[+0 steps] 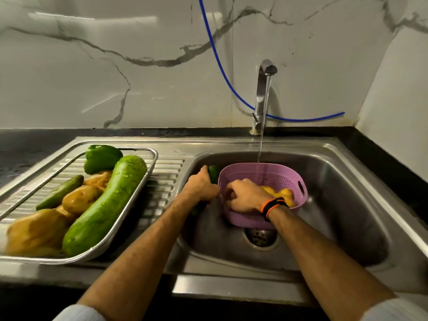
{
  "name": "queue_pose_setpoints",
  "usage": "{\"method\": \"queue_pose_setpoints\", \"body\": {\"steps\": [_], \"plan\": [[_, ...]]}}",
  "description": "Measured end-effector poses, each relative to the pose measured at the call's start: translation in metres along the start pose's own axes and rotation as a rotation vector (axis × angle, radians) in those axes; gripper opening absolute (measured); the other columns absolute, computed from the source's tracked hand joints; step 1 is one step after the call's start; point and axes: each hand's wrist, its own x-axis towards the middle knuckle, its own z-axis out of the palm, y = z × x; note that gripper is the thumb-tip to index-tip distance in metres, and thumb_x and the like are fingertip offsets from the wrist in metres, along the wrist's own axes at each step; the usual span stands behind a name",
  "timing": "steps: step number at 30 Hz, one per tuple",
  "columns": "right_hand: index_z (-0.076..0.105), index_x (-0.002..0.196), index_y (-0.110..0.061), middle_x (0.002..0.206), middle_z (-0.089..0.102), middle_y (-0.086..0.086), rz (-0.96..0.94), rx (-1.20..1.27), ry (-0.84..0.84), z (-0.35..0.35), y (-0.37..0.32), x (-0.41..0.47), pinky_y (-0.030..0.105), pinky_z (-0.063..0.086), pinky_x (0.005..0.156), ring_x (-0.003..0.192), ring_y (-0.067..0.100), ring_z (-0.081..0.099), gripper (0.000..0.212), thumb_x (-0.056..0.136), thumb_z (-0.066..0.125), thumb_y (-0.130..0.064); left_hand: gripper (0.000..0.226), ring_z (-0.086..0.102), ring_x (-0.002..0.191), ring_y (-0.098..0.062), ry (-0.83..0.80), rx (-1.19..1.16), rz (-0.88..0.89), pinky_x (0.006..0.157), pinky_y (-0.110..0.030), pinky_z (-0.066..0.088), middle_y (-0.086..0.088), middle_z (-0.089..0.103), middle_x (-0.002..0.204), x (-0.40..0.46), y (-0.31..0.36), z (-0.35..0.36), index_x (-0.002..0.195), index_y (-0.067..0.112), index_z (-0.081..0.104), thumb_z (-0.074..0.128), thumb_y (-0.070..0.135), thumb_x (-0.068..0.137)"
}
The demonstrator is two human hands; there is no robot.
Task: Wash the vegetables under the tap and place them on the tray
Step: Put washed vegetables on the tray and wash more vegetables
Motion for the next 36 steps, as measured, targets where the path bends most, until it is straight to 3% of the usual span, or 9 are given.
{"method": "queue_pose_setpoints", "body": {"steps": [5,11,15,18,21,23,27,32,36], "plan": [[0.064,0.101,-0.019,0.108,0.066,0.012,-0.025,-0.098,-0.013,0.003,-0.006,-0.002,0.032,0.044,0.07,0.099,0.034,0.062,0.027,0.079,0.065,-0.033,0.082,0.046,0.136,-0.032,-0.007,-0.024,-0.037,0.11,-0.037,0.04,-0.016,0.042,0.152,-0.011,-0.005,0.0,0.158,0.012,0.017,0.061,0.018,0.088],[0.062,0.123,-0.018,0.119,0.065,0.008,-0.055,-0.092,-0.011,0.006,0.0,0.002,0.039,0.053,0.09,0.106,0.028,0.062,0.05,0.08,0.07,-0.044,0.073,0.072,0.084,-0.028,0.149,-0.306,0.089,0.071,-0.039,0.062,-0.015,0.065,0.106,-0.008,0.015,-0.036,0.145,0.026,0.03,0.067,0.012,0.083],[0.066,0.108,-0.019,0.11,0.068,0.008,-0.036,-0.109,-0.002,0.007,-0.001,0.003,0.035,0.053,0.08,0.101,0.031,0.063,0.034,0.078,0.067,-0.036,0.083,0.067,0.105,-0.038,0.068,-0.207,0.005,0.091,-0.048,0.057,-0.02,0.064,0.122,-0.016,0.003,-0.015,0.148,0.019,0.03,0.066,0.02,0.073],[0.068,0.101,-0.022,0.105,0.069,0.007,-0.031,-0.101,-0.018,0.005,-0.004,0.0,0.035,0.054,0.077,0.097,0.03,0.063,0.026,0.076,0.065,-0.028,0.071,0.052,0.128,-0.036,0.012,-0.089,-0.083,0.105,-0.041,0.044,-0.018,0.051,0.141,-0.023,-0.006,0.002,0.149,0.009,0.032,0.062,0.02,0.086],[0.067,0.103,-0.019,0.106,0.068,0.008,-0.024,-0.088,-0.016,0.003,-0.005,-0.001,0.036,0.055,0.078,0.098,0.03,0.064,0.033,0.073,0.065,-0.033,0.078,0.056,0.125,-0.036,0.021,-0.14,-0.049,0.105,-0.042,0.047,-0.018,0.054,0.139,-0.023,0.002,-0.005,0.151,0.013,0.03,0.063,0.02,0.08],[0.065,0.11,-0.02,0.109,0.069,0.005,-0.017,-0.051,0.006,0.002,-0.005,0.0,0.037,0.055,0.083,0.1,0.027,0.065,0.043,0.072,0.067,-0.04,0.082,0.065,0.11,-0.037,0.039,-0.209,-0.017,0.095,-0.048,0.055,-0.019,0.064,0.123,-0.023,0.007,-0.017,0.145,0.017,0.036,0.064,0.021,0.069],[0.063,0.122,-0.021,0.101,0.07,-0.006,-0.063,0.08,0.142,-0.017,-0.023,-0.003,0.036,0.054,0.089,0.097,0.016,0.065,0.046,0.08,0.074,-0.036,0.045,0.071,0.071,-0.023,0.112,-0.257,-0.002,0.068,-0.038,0.063,-0.01,0.069,0.084,-0.033,0.004,-0.058,0.114,0.023,0.039,0.068,0.009,0.083],[0.062,0.123,-0.017,0.102,0.069,-0.003,-0.184,0.216,0.231,-0.04,-0.076,-0.004,0.036,0.056,0.089,0.089,0.014,0.066,0.046,0.081,0.076,-0.029,0.047,0.075,0.075,-0.025,0.248,-0.273,-0.021,0.065,-0.039,0.062,-0.015,0.065,0.096,-0.049,-0.021,-0.11,0.117,0.005,0.039,0.072,0.008,0.083],[0.065,0.116,-0.015,0.102,0.069,-0.003,-0.302,0.27,0.292,-0.045,-0.13,-0.004,0.03,0.056,0.086,0.086,0.011,0.067,0.039,0.081,0.076,-0.026,0.048,0.065,0.063,-0.012,0.353,-0.256,-0.048,0.044,-0.021,0.052,-0.005,0.061,0.095,-0.069,-0.053,-0.154,0.114,0.008,0.046,0.078,0.015,0.08]]}}
